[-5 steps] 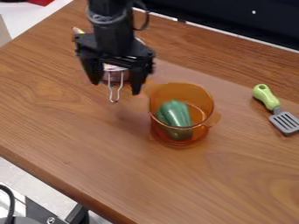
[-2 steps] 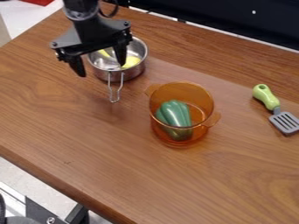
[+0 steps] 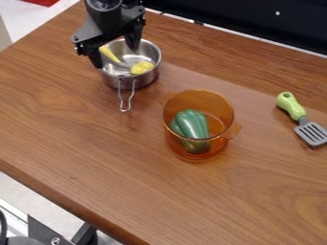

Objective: Put the scooper to the upper right side of the table

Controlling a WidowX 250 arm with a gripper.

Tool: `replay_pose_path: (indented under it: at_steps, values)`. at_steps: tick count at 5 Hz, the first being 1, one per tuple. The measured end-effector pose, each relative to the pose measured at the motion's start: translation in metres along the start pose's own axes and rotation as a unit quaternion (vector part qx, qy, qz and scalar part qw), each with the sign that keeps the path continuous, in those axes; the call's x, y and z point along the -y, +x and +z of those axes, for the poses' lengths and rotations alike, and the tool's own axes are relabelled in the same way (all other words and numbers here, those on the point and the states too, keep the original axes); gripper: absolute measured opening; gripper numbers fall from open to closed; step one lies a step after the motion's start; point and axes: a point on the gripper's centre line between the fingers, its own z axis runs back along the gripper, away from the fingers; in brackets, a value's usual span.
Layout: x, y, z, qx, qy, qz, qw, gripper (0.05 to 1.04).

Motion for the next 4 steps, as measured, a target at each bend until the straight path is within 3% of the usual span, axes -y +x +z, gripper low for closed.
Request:
replay_pose_path:
  at_steps: [1, 2, 3, 4]
  values:
    - [0.002, 0.009, -0.002, 0.024, -0.001, 0.035, 0.9991, 0.995]
    - [-0.003, 0.016, -0.008, 0.059, 0.019, 0.071, 0.9956, 0.995]
    - [-0.002, 0.021, -0.016, 0.062, 0.042, 0.071, 0.9947, 0.996]
    - [-0.003, 0.027, -0.022, 0.076, 0.050, 0.093, 0.9915, 0.948]
